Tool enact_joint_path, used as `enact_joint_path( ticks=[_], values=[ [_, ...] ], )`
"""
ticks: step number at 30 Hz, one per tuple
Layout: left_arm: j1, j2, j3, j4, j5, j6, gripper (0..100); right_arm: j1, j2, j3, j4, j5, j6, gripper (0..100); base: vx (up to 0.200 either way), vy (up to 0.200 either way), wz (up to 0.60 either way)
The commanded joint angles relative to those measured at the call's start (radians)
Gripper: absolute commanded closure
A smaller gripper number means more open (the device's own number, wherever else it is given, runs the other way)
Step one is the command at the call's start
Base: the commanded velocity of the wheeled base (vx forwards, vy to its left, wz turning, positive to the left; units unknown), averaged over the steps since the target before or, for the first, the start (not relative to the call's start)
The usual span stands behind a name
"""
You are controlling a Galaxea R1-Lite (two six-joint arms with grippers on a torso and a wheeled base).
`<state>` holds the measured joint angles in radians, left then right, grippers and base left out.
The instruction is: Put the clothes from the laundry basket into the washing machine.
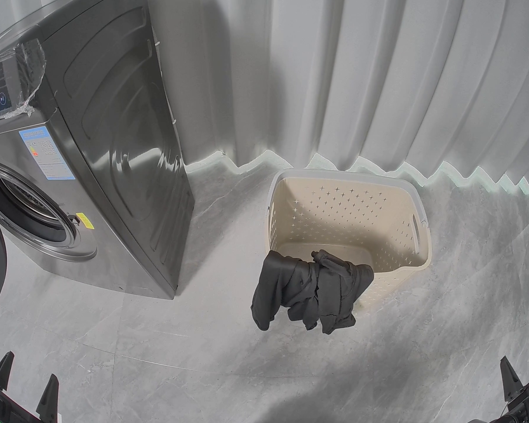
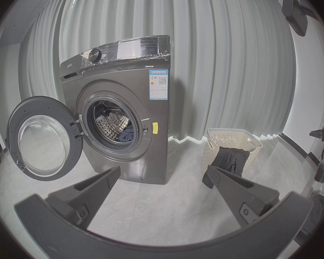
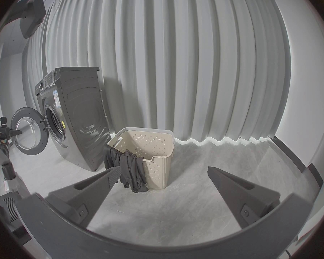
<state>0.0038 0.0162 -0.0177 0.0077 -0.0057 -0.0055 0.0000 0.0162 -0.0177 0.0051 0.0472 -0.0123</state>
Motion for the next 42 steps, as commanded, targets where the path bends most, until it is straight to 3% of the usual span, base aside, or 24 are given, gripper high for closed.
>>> enact_joint_path(
  ticks=[1,11,15,18,20,21,22,23,30,33,37,42],
  values=[
    [0.001,-0.013,0.015,0.0,0.0,-0.001,0,0.0,-0.016,0.016,-0.001,0.0,-0.001,0,0.0,0.0,0.0],
    [0.001,-0.013,0.015,0.0,0.001,-0.002,0,0.0,-0.016,0.016,-0.002,0.002,0.002,0,0.06,0.0,0.0],
    [-0.001,-0.013,0.015,0.0,0.001,-0.007,0,-0.002,-0.016,0.016,-0.005,-0.043,0.005,0,0.0,0.0,0.0],
    [-0.001,-0.015,0.015,0.0,0.003,-0.013,0,-0.002,-0.015,0.01,-0.016,-0.04,0.0,0,0.0,0.0,0.0],
    [-0.001,-0.013,0.015,0.0,0.004,-0.016,0,-0.008,-0.002,-0.116,-0.056,-0.027,-0.001,0,0.0,0.0,0.0],
    [-0.001,-0.013,0.015,0.0,0.004,-0.016,0,-0.008,0.001,-0.127,-0.057,-0.027,-0.001,0,0.0,0.0,0.0],
    [-0.001,-0.013,0.015,0.0,0.006,-0.014,0,-0.005,0.068,-0.216,-0.057,-0.024,-0.001,0,0.0,0.0,0.0],
    [-0.001,-0.013,0.015,0.0,0.006,-0.013,0,-0.002,0.088,-0.228,-0.057,-0.026,0.0,0,0.0,0.0,0.0],
    [-0.001,-0.013,0.015,0.0,0.004,-0.014,0,0.051,0.427,-0.191,-0.068,0.017,0.009,0,0.0,0.0,0.0],
    [-0.001,-0.013,0.015,0.0,0.004,-0.016,0,0.08,0.553,-0.183,-0.071,0.066,0.043,0,0.0,0.0,0.0],
    [-0.001,-0.013,0.015,0.0,0.004,-0.017,0,0.127,0.688,-0.179,-0.082,0.125,0.049,0,0.0,0.0,0.0],
    [-0.001,-0.013,0.015,0.0,0.004,-0.016,0,0.196,0.823,-0.182,-0.169,0.131,0.083,0,0.0,0.0,0.0]
  ],
)
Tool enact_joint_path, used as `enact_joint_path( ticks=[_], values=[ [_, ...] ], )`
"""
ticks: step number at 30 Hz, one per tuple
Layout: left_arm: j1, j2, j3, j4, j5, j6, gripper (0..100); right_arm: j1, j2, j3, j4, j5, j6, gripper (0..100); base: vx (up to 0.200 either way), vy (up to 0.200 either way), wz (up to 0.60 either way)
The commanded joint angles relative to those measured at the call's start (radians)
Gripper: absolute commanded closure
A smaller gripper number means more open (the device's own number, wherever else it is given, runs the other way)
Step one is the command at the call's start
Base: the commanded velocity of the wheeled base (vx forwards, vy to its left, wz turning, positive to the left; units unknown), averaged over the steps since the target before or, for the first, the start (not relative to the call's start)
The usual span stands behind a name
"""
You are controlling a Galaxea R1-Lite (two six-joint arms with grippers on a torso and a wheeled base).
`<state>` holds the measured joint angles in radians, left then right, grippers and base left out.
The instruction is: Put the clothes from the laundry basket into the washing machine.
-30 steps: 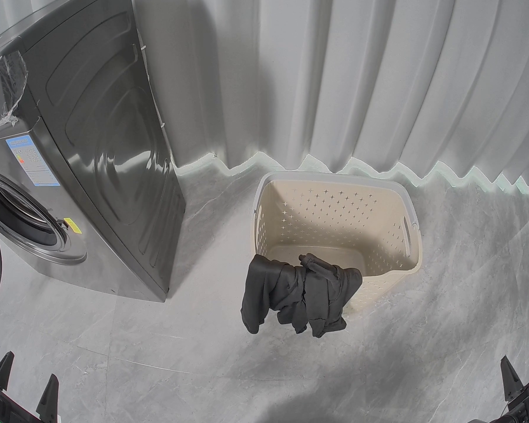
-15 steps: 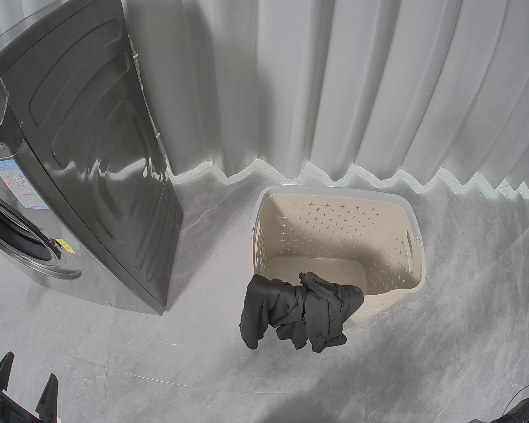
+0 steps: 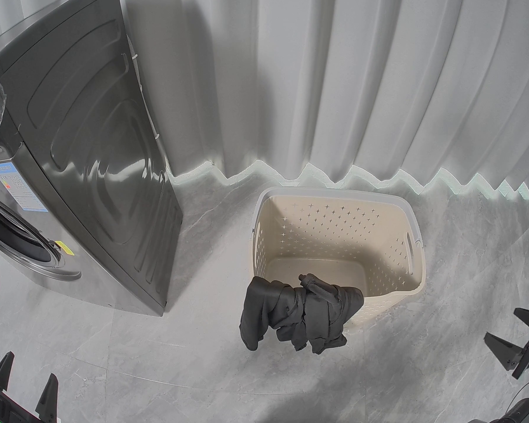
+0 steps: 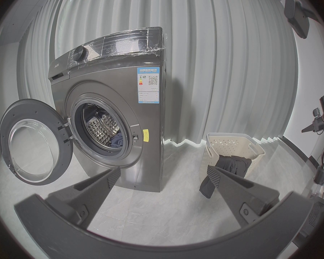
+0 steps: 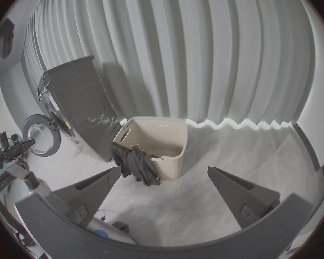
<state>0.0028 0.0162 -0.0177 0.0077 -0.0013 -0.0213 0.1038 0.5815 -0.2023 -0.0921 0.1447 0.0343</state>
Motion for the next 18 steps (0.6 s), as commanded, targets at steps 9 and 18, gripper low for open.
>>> enact_joint_path(
  ticks=[9,18],
  values=[
    [0.0,-0.013,0.015,0.0,0.0,0.0,0,0.142,0.489,0.003,-0.209,0.018,0.11,0,0.0,0.0,0.0],
    [0.0,-0.013,0.015,0.0,0.0,0.0,0,0.324,0.748,0.001,-0.428,-0.148,0.246,0,0.0,0.0,0.0]
  ],
)
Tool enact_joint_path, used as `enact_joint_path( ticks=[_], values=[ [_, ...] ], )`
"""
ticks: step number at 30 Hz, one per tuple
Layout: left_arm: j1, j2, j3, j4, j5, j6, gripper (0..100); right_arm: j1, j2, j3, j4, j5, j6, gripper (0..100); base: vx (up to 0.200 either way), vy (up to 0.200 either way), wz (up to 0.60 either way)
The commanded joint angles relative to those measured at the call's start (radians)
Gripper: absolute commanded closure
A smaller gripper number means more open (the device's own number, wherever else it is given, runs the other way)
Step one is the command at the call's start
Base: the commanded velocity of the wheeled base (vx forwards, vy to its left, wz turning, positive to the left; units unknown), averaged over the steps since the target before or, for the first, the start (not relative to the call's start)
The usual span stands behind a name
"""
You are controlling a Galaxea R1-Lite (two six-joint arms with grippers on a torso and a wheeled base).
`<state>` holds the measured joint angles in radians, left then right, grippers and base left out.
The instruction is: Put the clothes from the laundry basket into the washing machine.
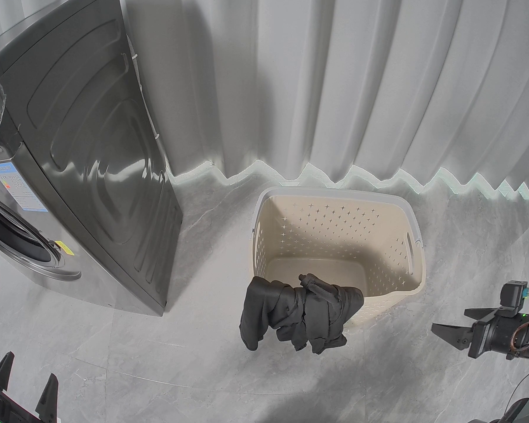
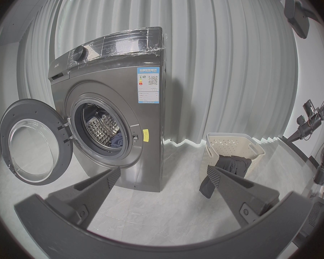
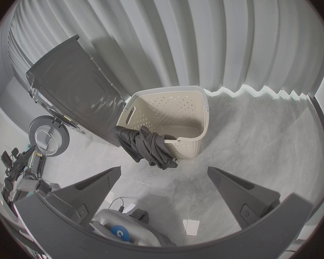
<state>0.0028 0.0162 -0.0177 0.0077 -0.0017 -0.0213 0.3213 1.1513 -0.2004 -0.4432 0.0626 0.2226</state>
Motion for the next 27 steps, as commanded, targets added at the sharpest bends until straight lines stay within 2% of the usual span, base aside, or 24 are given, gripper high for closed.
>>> enact_joint_path(
  ticks=[1,3,4,8,12,23,27],
  values=[
    [0.0,-0.013,0.015,0.0,0.0,0.0,0,0.151,0.22,-0.004,-0.111,-0.102,0.086,0,0.0,0.0,0.0],
    [0.0,-0.013,0.015,0.0,0.002,0.0,0,0.174,0.243,-0.005,-0.124,-0.118,0.097,0,0.0,0.0,0.0],
    [0.0,-0.013,0.015,0.0,0.002,0.0,0,0.222,0.297,-0.016,-0.157,-0.148,0.124,0,0.0,0.0,0.0],
    [0.0,-0.013,0.015,0.0,0.002,-0.003,0,0.291,0.409,-0.043,-0.215,-0.201,0.17,0,0.0,0.0,0.0],
    [0.0,-0.013,0.015,0.0,0.002,-0.006,0,0.323,0.489,-0.071,-0.262,-0.219,0.193,0,0.0,0.0,0.0],
    [0.0,-0.013,0.015,0.0,0.002,-0.006,0,0.331,0.666,-0.14,-0.42,-0.222,0.172,0,0.0,0.0,0.0],
    [0.0,-0.013,0.015,0.0,0.002,-0.006,0,0.34,0.739,-0.174,-0.466,-0.222,0.146,0,0.0,0.0,0.0]
  ],
)
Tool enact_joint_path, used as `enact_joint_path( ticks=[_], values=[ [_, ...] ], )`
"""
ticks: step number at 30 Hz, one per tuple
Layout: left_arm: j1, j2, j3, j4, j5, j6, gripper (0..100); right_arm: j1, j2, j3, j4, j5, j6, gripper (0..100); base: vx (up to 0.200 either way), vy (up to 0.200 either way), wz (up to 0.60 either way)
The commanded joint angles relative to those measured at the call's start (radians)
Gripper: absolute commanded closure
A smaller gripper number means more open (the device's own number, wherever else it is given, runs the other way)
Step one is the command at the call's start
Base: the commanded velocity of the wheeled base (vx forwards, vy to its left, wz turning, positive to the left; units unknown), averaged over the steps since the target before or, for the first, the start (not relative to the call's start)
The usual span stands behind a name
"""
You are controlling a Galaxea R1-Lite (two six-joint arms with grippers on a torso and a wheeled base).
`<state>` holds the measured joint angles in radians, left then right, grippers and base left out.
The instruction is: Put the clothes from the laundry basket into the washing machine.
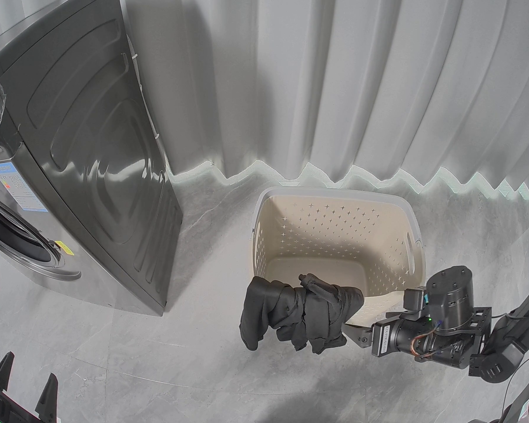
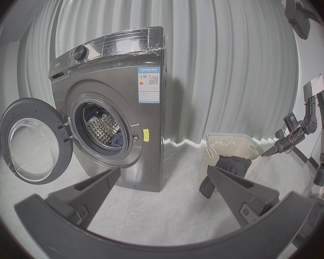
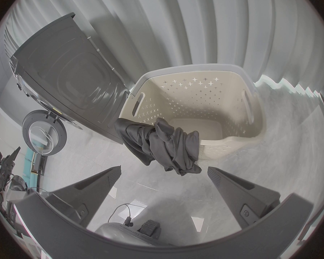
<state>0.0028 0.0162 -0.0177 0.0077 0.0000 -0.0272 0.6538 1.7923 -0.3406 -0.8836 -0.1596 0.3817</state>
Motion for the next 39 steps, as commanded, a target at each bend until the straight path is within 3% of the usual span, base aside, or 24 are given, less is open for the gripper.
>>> enact_joint_path(
  ticks=[1,6,11,16,39],
  values=[
    [0.0,-0.013,0.015,0.0,0.0,0.0,0,0.007,0.119,-0.046,-0.041,0.0,-0.02,0,0.0,0.0,0.0],
    [0.0,-0.013,0.015,0.0,0.0,-0.002,0,0.004,0.199,-0.095,-0.083,0.0,-0.032,0,0.0,0.0,0.0],
    [0.0,-0.013,0.015,0.0,0.0,0.0,0,-0.019,0.314,-0.15,-0.173,0.003,-0.118,0,0.0,0.0,0.0],
    [0.0,-0.013,0.015,0.0,-0.002,0.0,0,-0.036,0.387,-0.195,-0.229,0.003,-0.156,0,0.0,0.0,0.0],
    [0.0,-0.013,0.015,0.0,-0.002,-0.007,0,-0.069,0.487,-0.297,-0.281,0.011,-0.19,0,0.0,0.0,0.0]
  ],
)
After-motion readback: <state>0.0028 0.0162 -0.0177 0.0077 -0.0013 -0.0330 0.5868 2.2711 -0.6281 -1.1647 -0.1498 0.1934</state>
